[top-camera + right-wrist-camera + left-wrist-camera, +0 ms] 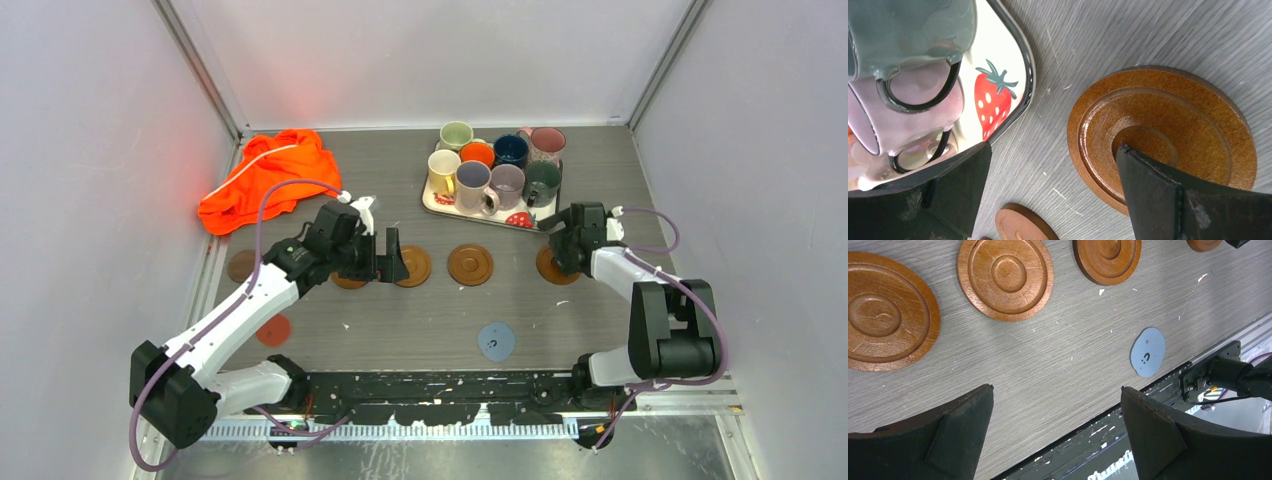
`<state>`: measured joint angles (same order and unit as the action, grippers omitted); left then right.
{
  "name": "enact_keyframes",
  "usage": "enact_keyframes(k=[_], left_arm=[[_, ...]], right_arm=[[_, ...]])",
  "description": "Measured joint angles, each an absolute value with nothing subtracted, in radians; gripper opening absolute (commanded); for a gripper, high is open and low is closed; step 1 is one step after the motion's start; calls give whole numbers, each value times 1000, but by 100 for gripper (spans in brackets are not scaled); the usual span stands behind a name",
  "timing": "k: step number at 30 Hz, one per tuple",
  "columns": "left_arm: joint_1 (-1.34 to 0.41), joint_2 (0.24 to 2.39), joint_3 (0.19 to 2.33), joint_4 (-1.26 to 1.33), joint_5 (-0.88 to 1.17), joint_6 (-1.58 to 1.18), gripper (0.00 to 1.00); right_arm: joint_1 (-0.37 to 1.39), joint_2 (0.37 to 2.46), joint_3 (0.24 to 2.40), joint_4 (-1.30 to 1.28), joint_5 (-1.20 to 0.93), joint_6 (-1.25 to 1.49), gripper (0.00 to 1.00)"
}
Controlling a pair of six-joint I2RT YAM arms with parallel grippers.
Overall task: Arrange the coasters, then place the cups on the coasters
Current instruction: Move the coaster to the center of the board.
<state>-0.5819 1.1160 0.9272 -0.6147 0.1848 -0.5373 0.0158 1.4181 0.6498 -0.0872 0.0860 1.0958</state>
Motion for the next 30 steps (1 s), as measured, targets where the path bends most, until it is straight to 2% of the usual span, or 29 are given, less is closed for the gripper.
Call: enact_keyframes(k=[13,30], left_arm=[[-582,1122,927,-615,185,-537,100],[-582,1137,927,-615,184,-539,100]], right_arm=[[171,1421,644,-67,131,1192,100],[249,1433,666,-101,173,1239,100]])
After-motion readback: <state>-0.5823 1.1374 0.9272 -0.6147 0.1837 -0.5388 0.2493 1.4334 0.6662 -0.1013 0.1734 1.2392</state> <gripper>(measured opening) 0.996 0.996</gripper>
